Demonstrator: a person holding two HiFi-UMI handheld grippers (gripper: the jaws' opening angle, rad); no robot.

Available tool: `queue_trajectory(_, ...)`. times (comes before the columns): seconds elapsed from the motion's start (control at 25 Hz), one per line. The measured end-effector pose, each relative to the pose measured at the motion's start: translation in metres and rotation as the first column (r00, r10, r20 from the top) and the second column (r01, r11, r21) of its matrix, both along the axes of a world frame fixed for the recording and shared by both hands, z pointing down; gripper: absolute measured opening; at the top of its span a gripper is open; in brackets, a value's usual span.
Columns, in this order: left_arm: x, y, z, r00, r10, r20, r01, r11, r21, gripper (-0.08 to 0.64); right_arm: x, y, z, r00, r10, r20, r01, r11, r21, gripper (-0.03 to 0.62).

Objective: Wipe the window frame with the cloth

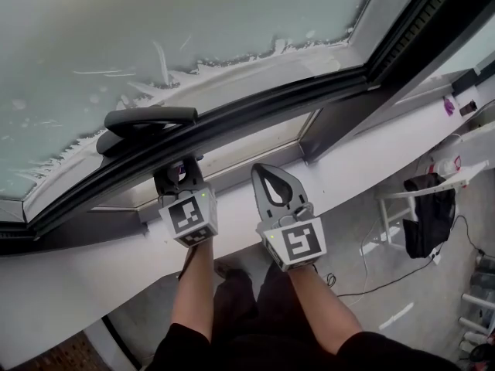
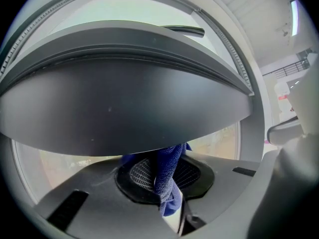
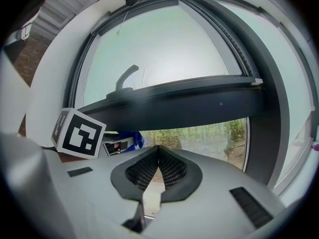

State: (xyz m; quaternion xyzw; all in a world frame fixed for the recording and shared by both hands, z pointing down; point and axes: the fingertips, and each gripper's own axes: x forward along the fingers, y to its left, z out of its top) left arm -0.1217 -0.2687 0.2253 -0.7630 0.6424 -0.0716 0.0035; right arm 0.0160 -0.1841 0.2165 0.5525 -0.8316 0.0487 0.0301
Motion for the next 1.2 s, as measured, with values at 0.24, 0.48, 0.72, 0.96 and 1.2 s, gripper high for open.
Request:
queue_trajectory(0.24, 0.030, -0.005, 0.001, 1.000, 0.027, 0.010, -0.027, 1.000, -0.002, 0.055, 0.018, -0.002, -0.002, 1.000, -0.014, -0.011, 0.015, 0.999, 0.041, 0.006)
queue_trajectory(0.48, 0.065, -0.012, 0.000, 0.999, 0.049, 0.014, -0.049, 0.999, 0.001, 0.055, 0.049, -0.009, 0.002, 1.000, 0.009, -0.015, -0.009, 0.999, 0.032, 0.006)
queue_trajectory(0.72, 0.086, -0.016, -0.001, 0.999, 0.029, 0.013, -0.029, 1.000, 0.001, 0.055, 0.075, -0.017, 0.002, 1.000, 0.013, -0.017, -0.013, 1.000, 0.028, 0.006)
queue_trajectory(0.96, 0.107, -0.022, 0.001, 1.000, 0.026, 0.016, -0.026, 1.000, -0.005, 0.055, 0.091, -0.021, -0.002, 1.000, -0.007, -0.019, 0.007, 1.000, 0.027, 0.006)
queue_trajectory(1.2, 0.106, -0.021, 0.002, 0.999, -0.002, 0.038, 0.003, 1.000, -0.012, 0.055, 0.099, -0.016, 0.002, 0.997, -0.056, -0.049, 0.055, 0.998, -0.010, 0.006)
